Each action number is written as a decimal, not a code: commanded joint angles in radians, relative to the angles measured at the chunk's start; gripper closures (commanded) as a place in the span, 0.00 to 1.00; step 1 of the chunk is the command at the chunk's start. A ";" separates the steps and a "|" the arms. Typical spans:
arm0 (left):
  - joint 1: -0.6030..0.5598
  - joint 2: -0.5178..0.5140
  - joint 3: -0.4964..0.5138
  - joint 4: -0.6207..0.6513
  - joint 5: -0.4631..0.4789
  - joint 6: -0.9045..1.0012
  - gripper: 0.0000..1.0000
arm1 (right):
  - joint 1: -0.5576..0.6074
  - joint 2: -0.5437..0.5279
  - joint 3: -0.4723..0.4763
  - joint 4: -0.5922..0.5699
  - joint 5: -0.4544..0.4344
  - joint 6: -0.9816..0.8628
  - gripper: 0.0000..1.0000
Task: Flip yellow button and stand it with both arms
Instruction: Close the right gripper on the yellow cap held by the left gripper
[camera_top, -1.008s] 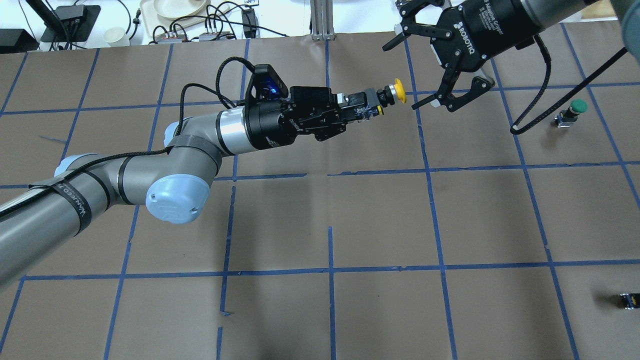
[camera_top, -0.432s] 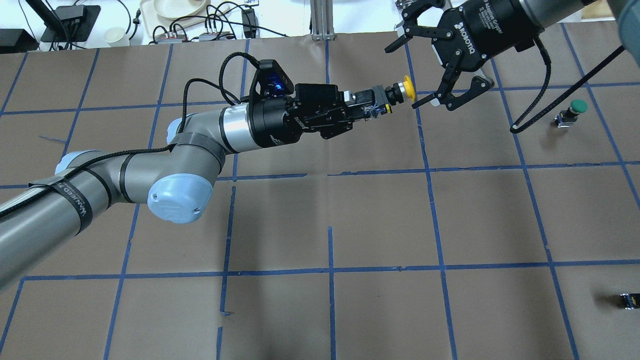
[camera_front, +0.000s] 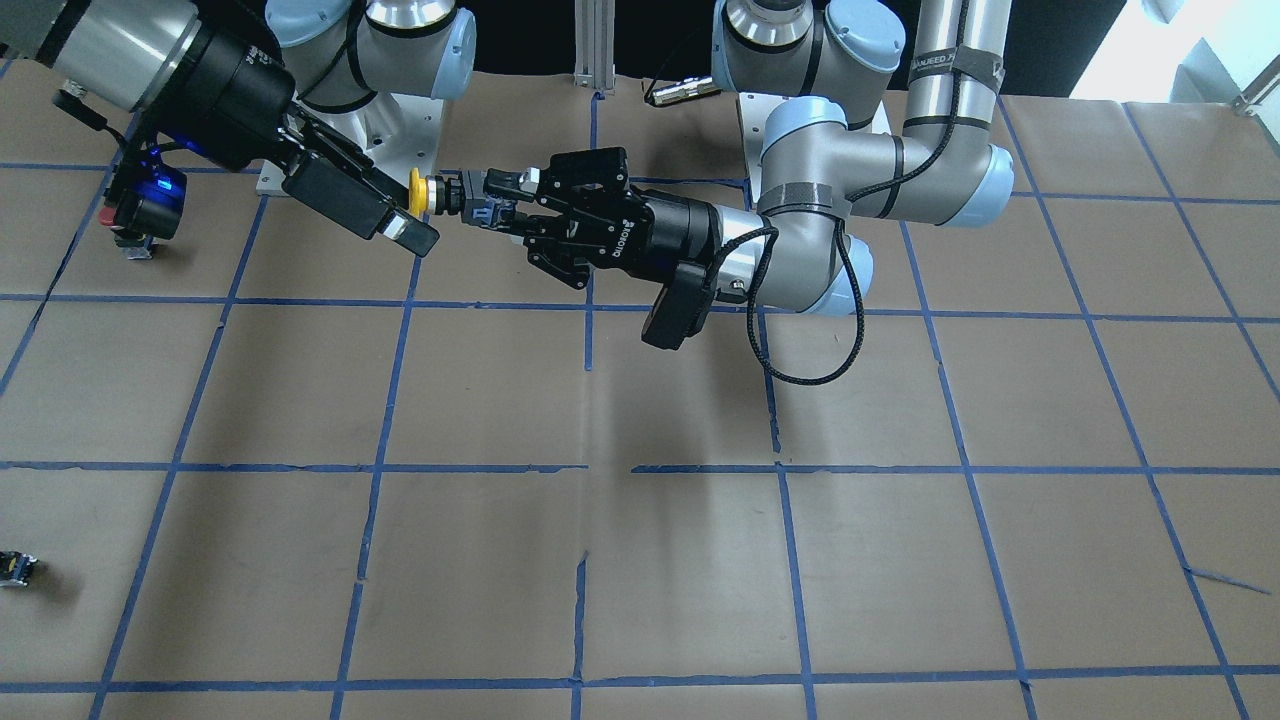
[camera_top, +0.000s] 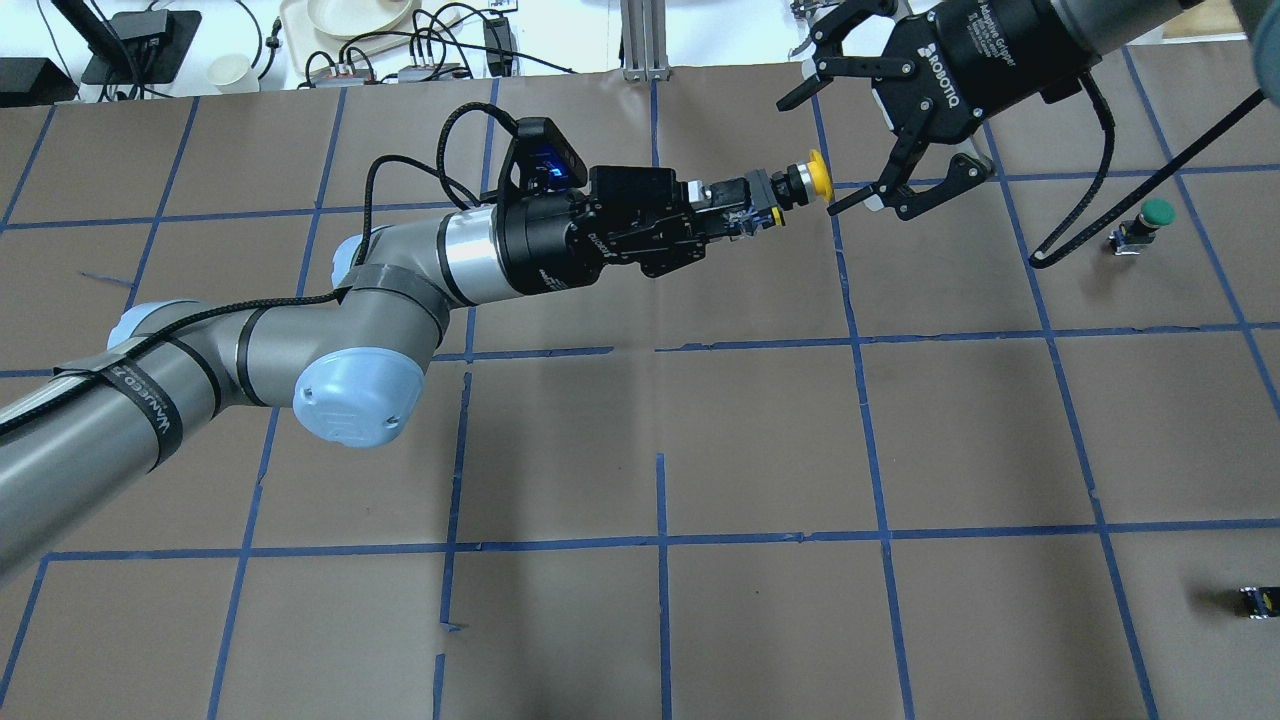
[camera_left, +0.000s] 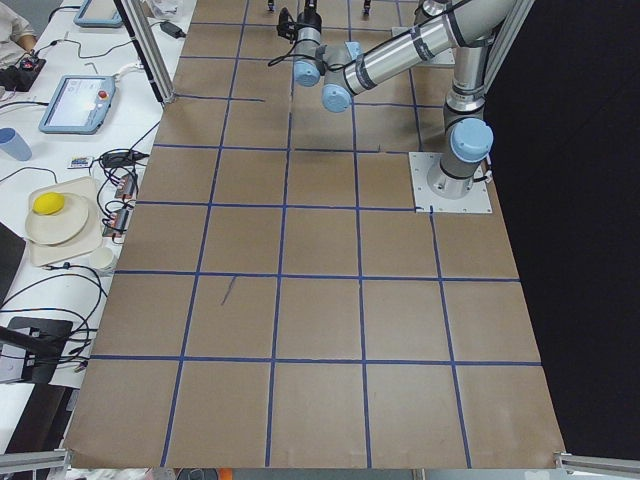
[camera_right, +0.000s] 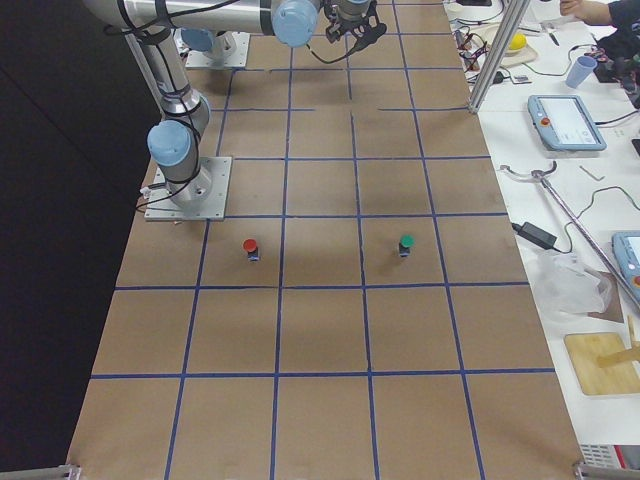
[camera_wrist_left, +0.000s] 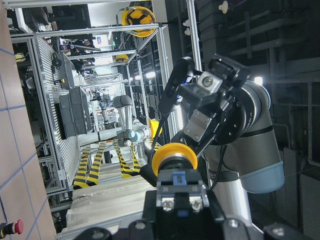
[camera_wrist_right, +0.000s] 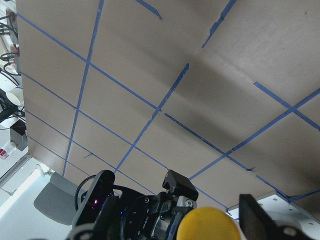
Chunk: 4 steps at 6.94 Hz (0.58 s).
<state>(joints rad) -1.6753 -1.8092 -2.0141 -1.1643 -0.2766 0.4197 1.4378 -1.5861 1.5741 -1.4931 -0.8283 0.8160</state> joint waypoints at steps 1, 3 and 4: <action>0.000 -0.006 0.002 0.000 0.001 0.001 0.88 | -0.002 -0.002 0.001 0.013 0.009 0.000 0.39; 0.002 -0.002 0.002 0.000 0.001 -0.001 0.87 | -0.002 -0.011 0.003 0.017 0.012 -0.001 0.62; 0.002 -0.002 0.002 0.000 0.001 -0.001 0.84 | -0.002 -0.011 0.003 0.017 0.017 -0.001 0.69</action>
<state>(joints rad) -1.6741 -1.8118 -2.0126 -1.1643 -0.2761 0.4189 1.4356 -1.5944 1.5764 -1.4766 -0.8160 0.8151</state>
